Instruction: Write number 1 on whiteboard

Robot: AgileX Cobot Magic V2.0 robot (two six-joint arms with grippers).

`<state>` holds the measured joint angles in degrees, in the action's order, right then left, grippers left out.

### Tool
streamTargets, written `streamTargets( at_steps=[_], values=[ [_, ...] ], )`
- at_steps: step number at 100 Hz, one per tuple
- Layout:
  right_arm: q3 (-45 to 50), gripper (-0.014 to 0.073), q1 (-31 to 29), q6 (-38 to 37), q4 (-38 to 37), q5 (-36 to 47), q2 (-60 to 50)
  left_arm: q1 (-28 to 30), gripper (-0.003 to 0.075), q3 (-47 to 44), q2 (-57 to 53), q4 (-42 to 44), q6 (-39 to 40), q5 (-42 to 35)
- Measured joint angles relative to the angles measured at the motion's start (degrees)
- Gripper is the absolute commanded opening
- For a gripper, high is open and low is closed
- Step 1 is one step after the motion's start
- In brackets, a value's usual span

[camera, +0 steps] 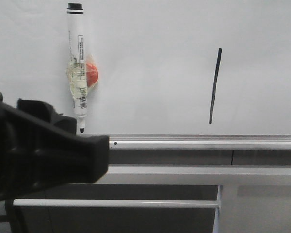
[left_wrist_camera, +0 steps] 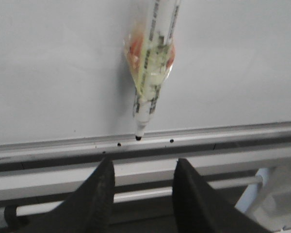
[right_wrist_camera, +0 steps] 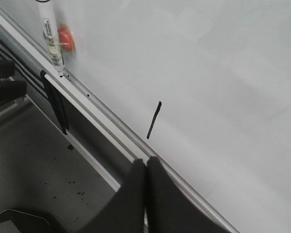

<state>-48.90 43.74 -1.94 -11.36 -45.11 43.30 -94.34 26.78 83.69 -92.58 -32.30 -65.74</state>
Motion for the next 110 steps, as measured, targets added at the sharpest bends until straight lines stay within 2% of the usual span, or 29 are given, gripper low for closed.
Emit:
streamTargets(
  at_steps=[6,21,33,46,70,87,110],
  values=[
    [0.0,-0.0064,0.0,0.0,-0.4,0.0,0.0,-2.2,-0.0018,0.0,-1.8,-1.9,-3.7,-0.1],
    [0.0,-0.0063,0.0,0.0,-1.5,0.6,-0.2,-7.1,-0.0020,0.0,-6.8,-4.8,-13.4,-0.8],
    [0.7,-0.0063,0.0,0.0,-2.0,4.2,-2.1,-7.7,-0.0020,0.0,-10.4,-7.6,-21.1,-1.0],
    [4.0,-0.0063,0.0,0.0,-2.4,8.0,-6.7,-7.7,-0.0020,-2.1,-14.6,-8.6,-24.6,-1.2],
    [11.8,-0.0063,0.0,-1.4,-2.6,11.3,-19.9,-7.7,-0.0020,-8.5,-25.3,-8.9,-28.1,-1.4],
    [17.8,-0.0063,0.0,-5.7,-2.8,13.0,-31.6,-7.7,-0.0020,-11.2,-36.6,-8.5,-36.4,-1.7],
    [29.2,-0.0063,-0.1,-6.7,-3.0,15.0,-43.0,-7.7,-0.0020,-11.4,-53.3,-7.5,-50.2,-3.1]
  ],
)
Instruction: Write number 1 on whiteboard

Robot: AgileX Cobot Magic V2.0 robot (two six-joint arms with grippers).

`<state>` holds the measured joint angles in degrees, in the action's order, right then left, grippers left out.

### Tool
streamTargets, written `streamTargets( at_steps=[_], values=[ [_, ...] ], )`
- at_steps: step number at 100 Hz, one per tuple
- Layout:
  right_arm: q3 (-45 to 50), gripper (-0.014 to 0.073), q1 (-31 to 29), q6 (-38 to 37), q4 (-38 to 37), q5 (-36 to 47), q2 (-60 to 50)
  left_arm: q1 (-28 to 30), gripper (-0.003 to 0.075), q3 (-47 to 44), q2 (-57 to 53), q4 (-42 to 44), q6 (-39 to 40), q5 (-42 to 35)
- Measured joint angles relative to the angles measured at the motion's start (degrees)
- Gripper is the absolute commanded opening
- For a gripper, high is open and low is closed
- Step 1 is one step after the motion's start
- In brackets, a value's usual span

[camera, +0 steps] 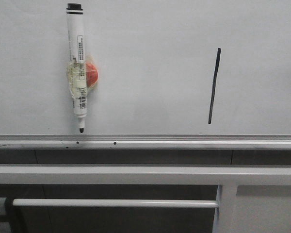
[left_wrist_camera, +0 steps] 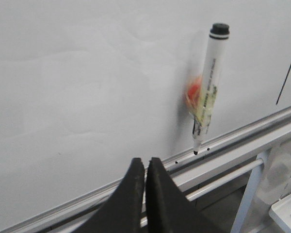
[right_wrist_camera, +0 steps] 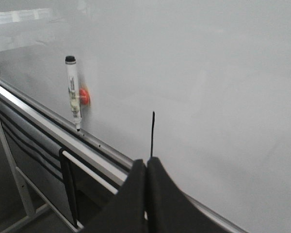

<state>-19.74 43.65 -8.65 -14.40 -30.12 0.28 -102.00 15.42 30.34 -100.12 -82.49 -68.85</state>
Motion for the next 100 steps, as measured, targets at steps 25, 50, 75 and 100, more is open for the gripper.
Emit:
streamTargets(
  at_steps=[25,50,75,100],
  values=[
    [13.2,-0.0064,0.0,-0.2,0.0,12.5,-0.9,0.0,-0.0020,0.0,-15.5,0.0,-10.9,-1.4],
    [17.1,-0.0063,0.0,-0.4,-0.2,17.8,-0.9,0.0,-0.0020,0.0,-26.1,-0.8,-20.6,-2.3],
    [17.4,-0.0064,0.0,-0.4,-0.2,17.9,-0.9,0.0,-0.0020,0.0,-30.0,-1.1,-23.7,-2.8],
    [17.4,-0.0064,0.0,-0.4,-0.2,17.9,-0.9,0.0,-0.0020,0.0,-30.0,0.9,-24.0,-2.9]
  ],
)
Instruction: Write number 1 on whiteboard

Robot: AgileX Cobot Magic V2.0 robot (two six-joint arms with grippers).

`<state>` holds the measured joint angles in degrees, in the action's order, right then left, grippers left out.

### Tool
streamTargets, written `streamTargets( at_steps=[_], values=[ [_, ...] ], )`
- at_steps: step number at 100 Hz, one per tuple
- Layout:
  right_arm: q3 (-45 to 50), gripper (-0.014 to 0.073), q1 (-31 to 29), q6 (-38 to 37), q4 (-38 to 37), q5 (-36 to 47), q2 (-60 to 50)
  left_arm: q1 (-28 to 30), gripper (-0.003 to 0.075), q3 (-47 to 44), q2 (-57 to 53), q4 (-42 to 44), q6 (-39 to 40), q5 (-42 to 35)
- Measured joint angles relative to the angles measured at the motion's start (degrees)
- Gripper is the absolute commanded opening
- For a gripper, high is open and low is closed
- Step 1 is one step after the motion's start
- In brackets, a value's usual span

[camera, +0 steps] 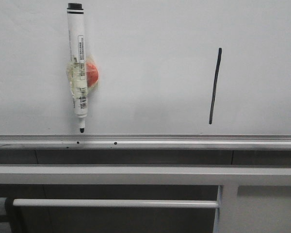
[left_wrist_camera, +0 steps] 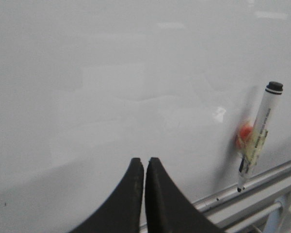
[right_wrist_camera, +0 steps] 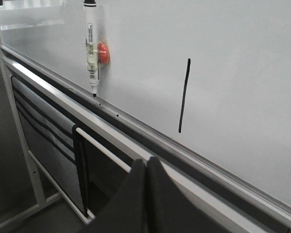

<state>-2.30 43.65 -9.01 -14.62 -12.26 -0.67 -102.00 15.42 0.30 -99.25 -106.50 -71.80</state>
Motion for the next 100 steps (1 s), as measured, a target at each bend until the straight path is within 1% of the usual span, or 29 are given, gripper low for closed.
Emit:
streamTargets(
  at_steps=[9,30,39,46,58,69,84,88,98,100],
  values=[
    [0.0,-0.0064,0.0,0.0,0.0,0.0,0.0,0.0,-0.0020,0.0,0.0,1.9,0.0,0.0],
    [0.0,-0.0064,0.0,0.0,0.0,0.0,0.0,0.1,-0.0020,0.0,0.0,3.6,0.0,0.0],
    [0.0,-0.0063,0.0,-0.1,0.0,0.0,0.0,4.1,-0.0020,0.0,-0.1,4.7,0.0,1.0],
    [0.0,-0.0063,0.0,-0.1,0.0,0.0,0.0,9.3,-0.0020,0.0,-0.1,4.8,0.0,3.5],
    [0.0,-0.0063,0.0,-0.1,0.0,0.0,0.0,20.6,-0.0020,0.0,-0.1,4.0,0.0,10.5],
    [0.0,-0.0063,0.0,-0.1,0.0,0.0,0.0,32.5,-0.0020,0.0,-0.1,1.3,0.0,16.4],
    [0.0,-0.0064,0.0,-0.1,0.0,0.0,0.0,49.0,-0.0020,0.0,-0.1,-6.3,0.0,22.5],
    [0.0,-0.0063,0.0,-0.1,0.0,0.0,0.0,52.7,-0.0020,-0.3,-0.1,-6.7,0.0,24.0],
    [0.0,-0.0063,0.0,-0.1,0.0,0.0,0.0,63.7,-0.0020,-0.8,-0.1,-6.7,0.0,30.9],
    [0.0,-0.0064,0.0,-0.1,0.0,0.0,0.0,65.1,-0.0020,-0.9,-0.1,-6.7,0.0,32.4]
  ],
)
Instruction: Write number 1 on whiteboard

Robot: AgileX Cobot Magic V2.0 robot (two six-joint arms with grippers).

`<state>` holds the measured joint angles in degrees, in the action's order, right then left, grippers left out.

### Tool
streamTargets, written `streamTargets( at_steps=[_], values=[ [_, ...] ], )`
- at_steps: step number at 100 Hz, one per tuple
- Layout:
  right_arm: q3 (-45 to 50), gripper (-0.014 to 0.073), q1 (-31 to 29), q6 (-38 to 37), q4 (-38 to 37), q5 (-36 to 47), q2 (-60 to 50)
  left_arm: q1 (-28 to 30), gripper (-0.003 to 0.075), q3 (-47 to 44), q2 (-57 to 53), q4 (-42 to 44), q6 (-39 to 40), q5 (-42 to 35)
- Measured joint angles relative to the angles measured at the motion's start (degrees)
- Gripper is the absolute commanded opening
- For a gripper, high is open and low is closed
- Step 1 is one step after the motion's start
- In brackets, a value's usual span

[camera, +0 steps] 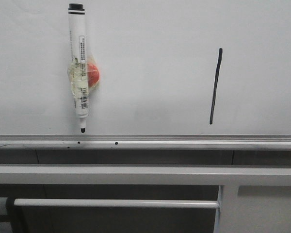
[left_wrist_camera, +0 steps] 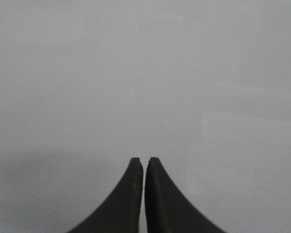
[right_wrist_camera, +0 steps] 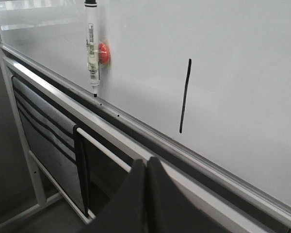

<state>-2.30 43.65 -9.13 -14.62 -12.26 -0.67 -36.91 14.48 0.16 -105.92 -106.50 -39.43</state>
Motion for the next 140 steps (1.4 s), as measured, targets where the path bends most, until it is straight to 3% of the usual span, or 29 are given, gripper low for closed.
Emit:
streamTargets(
  at_steps=[12,26,52,59,67,83,93,113,121,140],
  values=[
    [0.0,-0.0064,0.0,0.0,0.0,0.0,0.0,11.5,-0.0020,-0.4,0.0,0.0,0.0,6.7],
    [0.0,-0.0063,0.0,0.0,0.0,0.0,0.0,20.5,-0.0020,-0.4,0.0,0.0,0.0,9.6],
    [0.0,-0.0063,0.0,0.0,0.0,0.0,0.0,26.7,-0.0020,-0.4,0.0,0.0,0.2,12.0],
    [0.0,-0.0063,0.0,0.0,0.0,0.0,0.0,26.9,-0.0020,-0.5,0.0,1.9,4.2,13.5],
    [0.0,-0.0064,0.0,0.0,0.0,0.0,0.0,26.9,-0.0020,-1.1,0.0,11.2,16.5,15.6],
    [0.0,-0.0063,0.0,0.0,0.0,0.0,0.0,26.9,-0.0020,-3.8,0.0,45.0,51.5,23.3],
    [0.0,-0.0063,0.0,0.0,0.0,0.0,0.0,27.1,-0.0020,-5.5,0.0,67.7,70.0,32.1],
    [0.0,-0.0064,0.0,0.0,0.0,0.0,0.0,29.9,-0.0020,-8.0,0.0,97.4,100.2,52.6],
    [0.0,-0.0064,0.0,0.0,0.0,0.0,0.0,30.4,-0.0020,-9.2,-0.2,104.8,106.9,56.5],
    [0.0,-0.0064,0.0,0.0,0.0,0.0,0.0,30.4,-0.0020,-11.9,-0.4,107.5,110.7,57.2]
  ],
)
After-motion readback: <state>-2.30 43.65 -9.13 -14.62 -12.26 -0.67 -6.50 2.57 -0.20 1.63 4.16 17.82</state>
